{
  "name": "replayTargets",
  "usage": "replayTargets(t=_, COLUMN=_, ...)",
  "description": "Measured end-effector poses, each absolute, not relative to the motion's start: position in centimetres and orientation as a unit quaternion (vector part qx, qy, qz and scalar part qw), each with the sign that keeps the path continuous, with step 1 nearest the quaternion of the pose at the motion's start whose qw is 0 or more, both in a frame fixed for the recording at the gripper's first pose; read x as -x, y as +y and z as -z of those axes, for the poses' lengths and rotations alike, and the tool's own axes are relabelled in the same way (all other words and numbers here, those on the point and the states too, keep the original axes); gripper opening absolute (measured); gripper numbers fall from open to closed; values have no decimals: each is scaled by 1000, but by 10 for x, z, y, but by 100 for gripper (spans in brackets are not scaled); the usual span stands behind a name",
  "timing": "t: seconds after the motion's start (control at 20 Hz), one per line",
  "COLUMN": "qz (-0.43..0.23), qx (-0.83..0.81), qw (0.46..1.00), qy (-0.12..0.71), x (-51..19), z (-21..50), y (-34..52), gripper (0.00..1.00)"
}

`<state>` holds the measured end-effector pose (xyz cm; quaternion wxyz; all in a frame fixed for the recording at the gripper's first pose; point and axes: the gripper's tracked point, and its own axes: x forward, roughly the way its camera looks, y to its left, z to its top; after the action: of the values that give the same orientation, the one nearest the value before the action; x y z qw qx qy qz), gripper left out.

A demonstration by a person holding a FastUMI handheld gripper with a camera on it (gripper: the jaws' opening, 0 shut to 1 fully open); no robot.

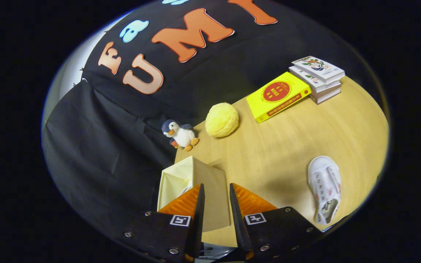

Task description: Open the storage box then place both shoes into the box .Put the left shoe in first, then the right shoe, with the right side of both shoes facing outward in a uniform manner.

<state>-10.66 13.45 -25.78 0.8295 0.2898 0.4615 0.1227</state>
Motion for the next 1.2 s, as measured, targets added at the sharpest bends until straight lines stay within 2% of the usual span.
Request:
replayTargets(t=0.1, qz=-107, qx=-258, qw=846, qy=453, x=110, z=269, y=96, gripper=46)
replayTargets(t=0.25, qz=-85, qx=-224, qw=865, qy=441, x=112, z=292, y=48, gripper=49)
replayTargets(t=0.5, qz=-57, qx=-157, qw=871, qy=462, x=139, z=347, y=-5, gripper=72)
replayTargets(t=0.6, qz=-58, qx=-136, qw=865, qy=479, x=154, z=369, y=-17, gripper=78)
replayTargets(t=0.85, qz=-74, qx=-94, qw=848, qy=516, x=190, z=412, y=-38, gripper=81)
replayTargets(t=1.2, qz=-142, qx=-51, qw=825, qy=544, x=227, z=435, y=-33, gripper=81)
